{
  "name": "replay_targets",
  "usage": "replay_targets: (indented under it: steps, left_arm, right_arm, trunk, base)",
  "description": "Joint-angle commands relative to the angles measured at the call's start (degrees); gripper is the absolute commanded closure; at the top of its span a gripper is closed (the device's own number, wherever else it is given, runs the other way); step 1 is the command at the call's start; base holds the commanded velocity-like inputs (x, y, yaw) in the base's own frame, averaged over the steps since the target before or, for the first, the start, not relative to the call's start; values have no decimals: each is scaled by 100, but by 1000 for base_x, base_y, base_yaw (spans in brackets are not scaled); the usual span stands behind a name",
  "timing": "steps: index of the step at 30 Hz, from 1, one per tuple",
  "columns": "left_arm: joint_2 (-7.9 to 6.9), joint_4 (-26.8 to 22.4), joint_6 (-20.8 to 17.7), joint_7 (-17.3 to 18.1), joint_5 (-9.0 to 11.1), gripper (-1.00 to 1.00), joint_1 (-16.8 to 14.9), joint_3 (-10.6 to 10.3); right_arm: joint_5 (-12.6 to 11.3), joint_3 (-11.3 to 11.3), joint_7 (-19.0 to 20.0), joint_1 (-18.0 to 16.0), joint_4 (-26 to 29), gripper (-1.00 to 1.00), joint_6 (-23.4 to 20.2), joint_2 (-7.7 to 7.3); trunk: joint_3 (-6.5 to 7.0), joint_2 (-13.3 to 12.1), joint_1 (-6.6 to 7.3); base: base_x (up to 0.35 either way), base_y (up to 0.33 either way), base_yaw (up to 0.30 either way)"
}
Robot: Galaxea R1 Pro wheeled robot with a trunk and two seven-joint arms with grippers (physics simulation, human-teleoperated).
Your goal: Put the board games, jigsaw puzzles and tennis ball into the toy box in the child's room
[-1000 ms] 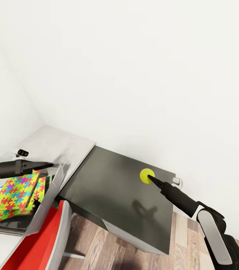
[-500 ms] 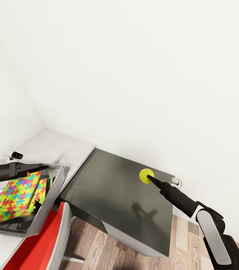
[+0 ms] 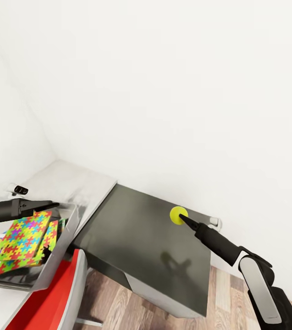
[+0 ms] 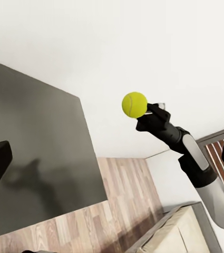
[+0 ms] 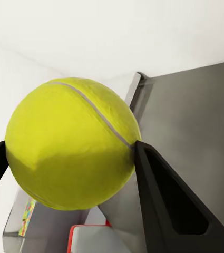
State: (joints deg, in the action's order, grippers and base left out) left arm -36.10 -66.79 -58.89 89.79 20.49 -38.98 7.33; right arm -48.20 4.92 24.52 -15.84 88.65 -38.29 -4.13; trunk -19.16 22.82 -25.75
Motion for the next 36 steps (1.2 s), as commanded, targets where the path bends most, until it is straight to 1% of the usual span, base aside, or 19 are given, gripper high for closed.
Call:
replay_targets:
  steps: [1,6,16,36]
  left_arm:
    - [-2,-1,-61,21,-1,-100,-4,-3]
    - [-2,-1,-61,21,-1,-100,-3,-3]
    - [-2,-1,-53,21,-1,-100,-4,-3]
    - [-2,-1,-53,21,-1,-100,4,-1]
  right_arm:
    - [-10,6,-18,-4,3,100,-48,9]
    - [38,1,-16,-4,3,100,-47,33]
    - [47,-8,-9,-2,12,100,-47,43]
    - [47,-20,-13,-5,12,100,-47,44]
  trunk:
    - [0,10,-3]
    - [48,10,-3]
    - [143,10,-3]
    - [333,10,-3]
  base:
    - [0,-26,0]
    - [0,-84,0]
    - [0,-154,0]
    - [0,2,0]
